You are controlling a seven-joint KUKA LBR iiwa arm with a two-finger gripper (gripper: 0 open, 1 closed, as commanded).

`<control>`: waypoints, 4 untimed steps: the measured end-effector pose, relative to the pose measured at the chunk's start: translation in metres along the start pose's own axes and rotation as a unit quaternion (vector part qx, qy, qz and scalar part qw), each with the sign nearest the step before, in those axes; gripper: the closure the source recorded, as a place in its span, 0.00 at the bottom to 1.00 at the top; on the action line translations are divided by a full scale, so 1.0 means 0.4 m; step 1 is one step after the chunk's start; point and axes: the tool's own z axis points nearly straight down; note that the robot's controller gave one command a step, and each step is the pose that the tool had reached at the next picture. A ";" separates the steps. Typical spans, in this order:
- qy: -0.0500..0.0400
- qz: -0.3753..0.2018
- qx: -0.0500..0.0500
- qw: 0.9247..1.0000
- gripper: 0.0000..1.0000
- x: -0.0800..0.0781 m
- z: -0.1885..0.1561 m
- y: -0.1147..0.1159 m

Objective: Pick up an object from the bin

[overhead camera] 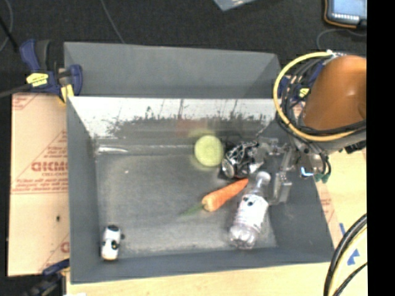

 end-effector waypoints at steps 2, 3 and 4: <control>-0.003 -0.047 0.001 0.999 0.00 -0.015 0.037 0.026; 0.000 -0.110 0.000 0.994 0.00 -0.020 0.088 0.055; -0.002 -0.043 0.000 0.999 0.00 -0.040 0.106 0.068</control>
Offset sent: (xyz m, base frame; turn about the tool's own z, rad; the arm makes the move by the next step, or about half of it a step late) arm 0.0127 0.0335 -0.0459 -0.2678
